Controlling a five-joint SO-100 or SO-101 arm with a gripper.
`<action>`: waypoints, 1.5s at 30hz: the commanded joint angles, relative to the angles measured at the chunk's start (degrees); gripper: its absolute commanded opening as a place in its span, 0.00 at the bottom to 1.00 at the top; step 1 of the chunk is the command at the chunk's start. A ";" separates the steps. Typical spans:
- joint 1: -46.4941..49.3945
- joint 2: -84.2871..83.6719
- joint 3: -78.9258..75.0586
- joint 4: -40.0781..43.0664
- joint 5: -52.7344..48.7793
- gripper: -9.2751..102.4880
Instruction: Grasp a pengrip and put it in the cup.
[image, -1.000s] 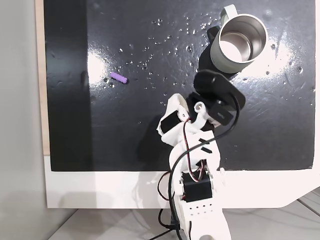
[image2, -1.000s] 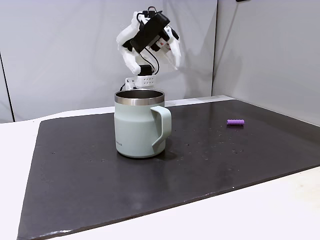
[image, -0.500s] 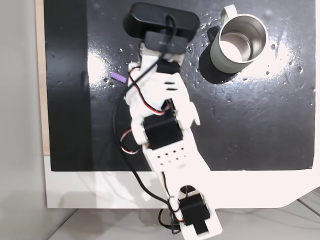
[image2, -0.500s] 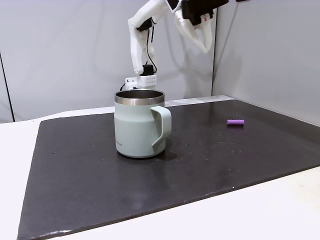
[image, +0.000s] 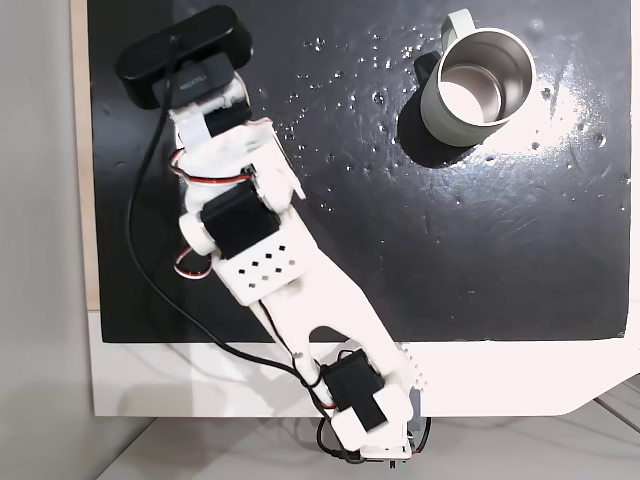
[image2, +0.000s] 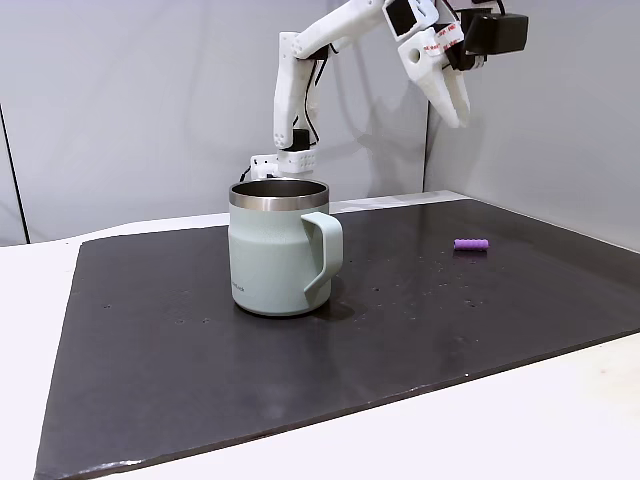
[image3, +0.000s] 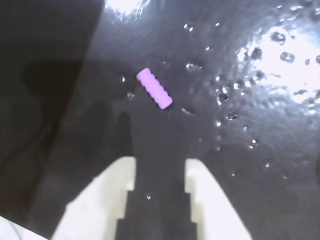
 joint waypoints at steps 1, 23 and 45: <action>-2.02 -2.11 -5.62 2.55 -1.49 0.25; -2.37 -38.58 -40.43 15.38 -11.16 0.30; -0.35 -62.67 -60.29 16.00 -14.06 0.30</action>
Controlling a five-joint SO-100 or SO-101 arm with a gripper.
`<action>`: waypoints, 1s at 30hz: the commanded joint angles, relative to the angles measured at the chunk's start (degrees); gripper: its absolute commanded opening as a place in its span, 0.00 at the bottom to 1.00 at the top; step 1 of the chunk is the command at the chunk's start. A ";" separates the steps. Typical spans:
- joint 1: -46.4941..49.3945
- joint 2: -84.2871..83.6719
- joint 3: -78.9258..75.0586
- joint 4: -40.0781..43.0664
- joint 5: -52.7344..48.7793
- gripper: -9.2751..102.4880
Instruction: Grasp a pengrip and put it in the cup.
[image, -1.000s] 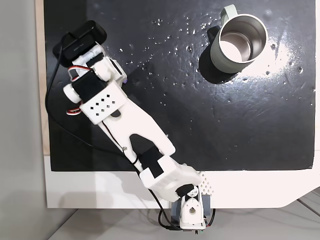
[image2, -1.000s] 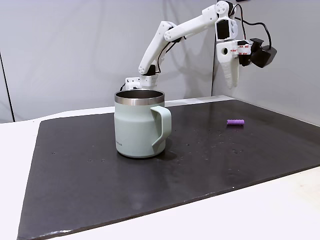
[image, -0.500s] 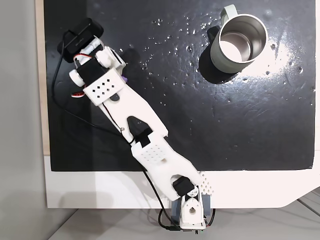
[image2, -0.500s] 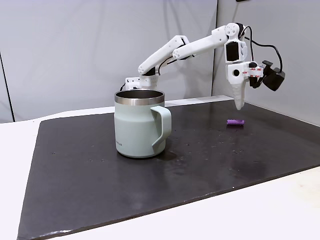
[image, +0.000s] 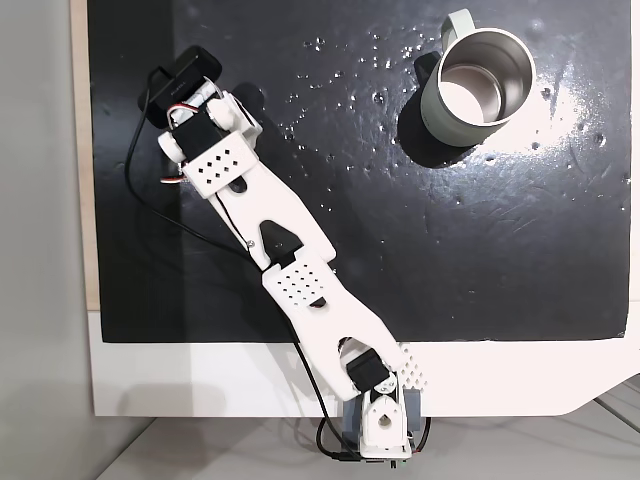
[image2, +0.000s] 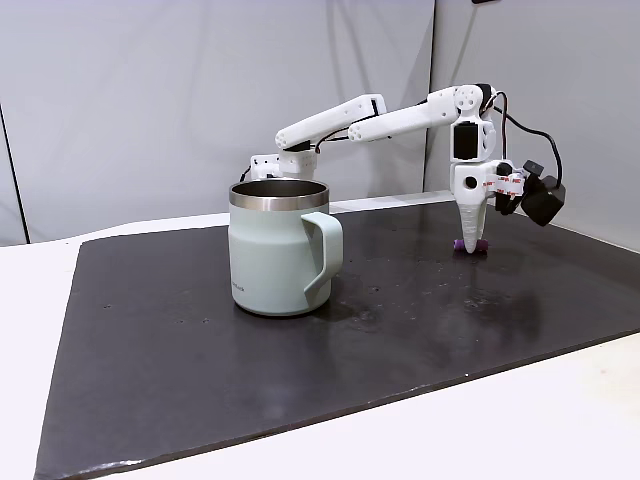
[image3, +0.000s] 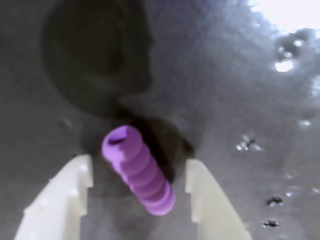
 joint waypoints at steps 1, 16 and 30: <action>1.14 0.62 -3.78 0.70 -0.09 0.30; 1.85 -0.26 -3.69 1.05 0.53 0.10; 6.42 25.31 14.50 1.41 11.34 0.08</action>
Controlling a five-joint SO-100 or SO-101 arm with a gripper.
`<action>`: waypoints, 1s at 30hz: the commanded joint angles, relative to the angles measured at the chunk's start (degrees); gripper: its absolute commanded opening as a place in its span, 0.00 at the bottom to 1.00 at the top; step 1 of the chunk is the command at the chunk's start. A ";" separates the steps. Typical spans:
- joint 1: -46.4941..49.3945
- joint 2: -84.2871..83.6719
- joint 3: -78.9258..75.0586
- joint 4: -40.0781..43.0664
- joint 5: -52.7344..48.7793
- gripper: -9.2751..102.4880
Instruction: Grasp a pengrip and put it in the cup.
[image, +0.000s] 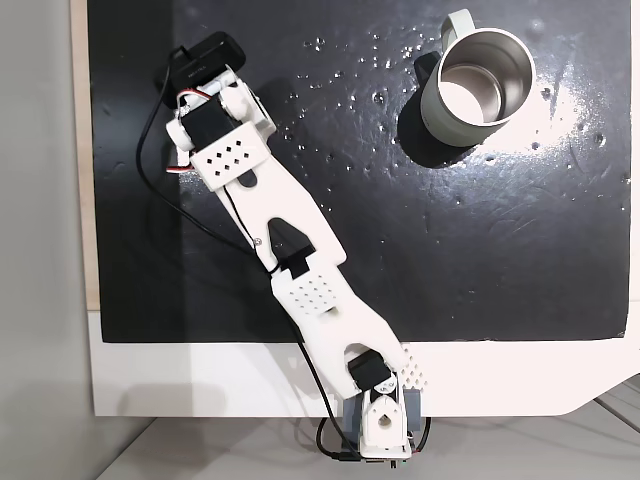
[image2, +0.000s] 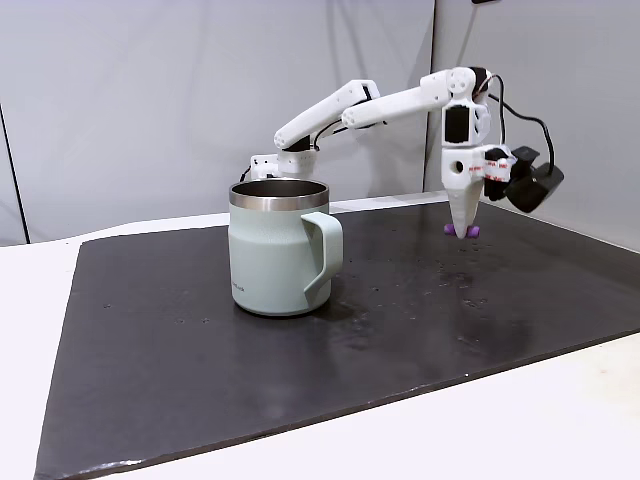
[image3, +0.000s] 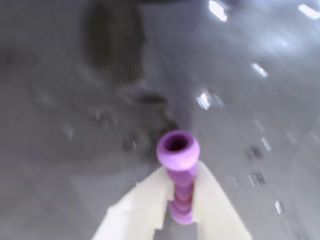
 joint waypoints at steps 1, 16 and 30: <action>3.96 15.29 4.48 0.88 3.78 0.08; 29.71 38.67 7.82 0.09 -3.69 0.08; 42.36 13.18 -29.09 0.35 -3.60 0.08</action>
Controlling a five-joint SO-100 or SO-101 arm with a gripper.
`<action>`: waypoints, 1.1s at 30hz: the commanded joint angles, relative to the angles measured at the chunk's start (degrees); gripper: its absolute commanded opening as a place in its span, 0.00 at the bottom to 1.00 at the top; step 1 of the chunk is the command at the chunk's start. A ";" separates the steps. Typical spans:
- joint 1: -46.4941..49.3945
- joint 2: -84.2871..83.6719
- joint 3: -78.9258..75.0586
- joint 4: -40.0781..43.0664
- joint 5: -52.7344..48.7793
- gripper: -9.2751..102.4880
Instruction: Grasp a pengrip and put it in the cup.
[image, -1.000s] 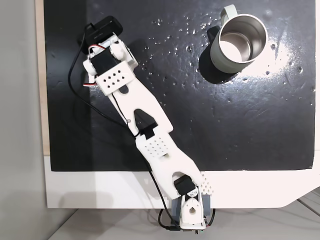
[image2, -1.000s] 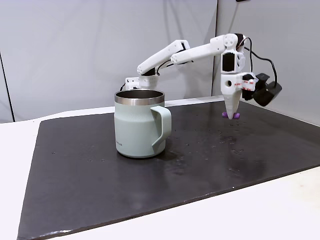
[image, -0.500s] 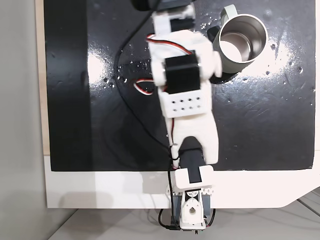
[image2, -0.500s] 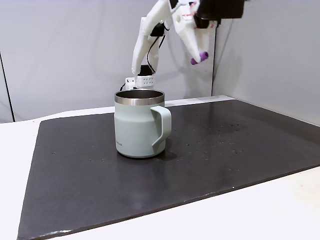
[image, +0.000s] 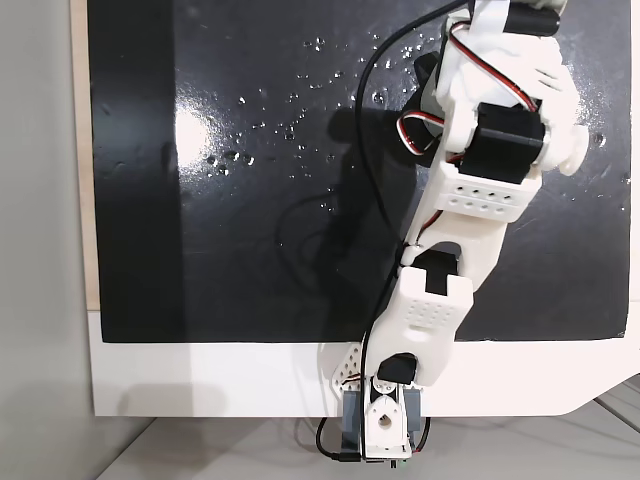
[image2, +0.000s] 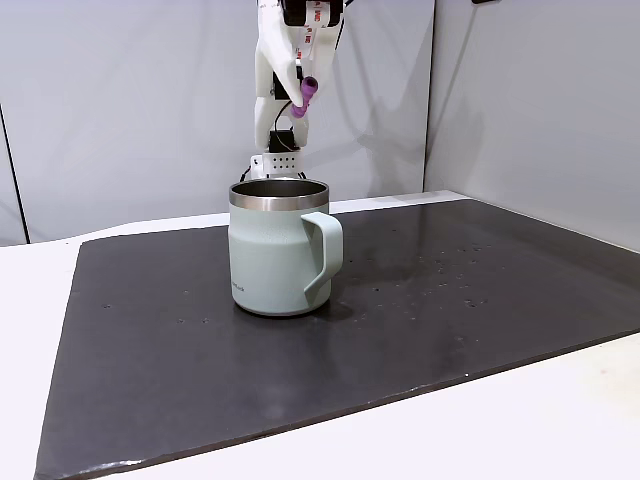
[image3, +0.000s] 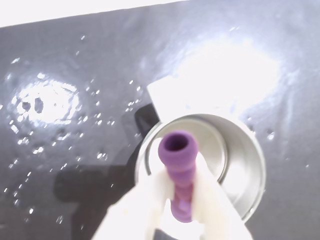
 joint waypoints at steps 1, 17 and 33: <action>1.58 -0.70 -5.71 0.44 0.18 0.08; 5.62 -2.72 -5.71 0.97 -3.43 0.15; 5.19 -2.11 -5.71 1.05 -3.16 0.40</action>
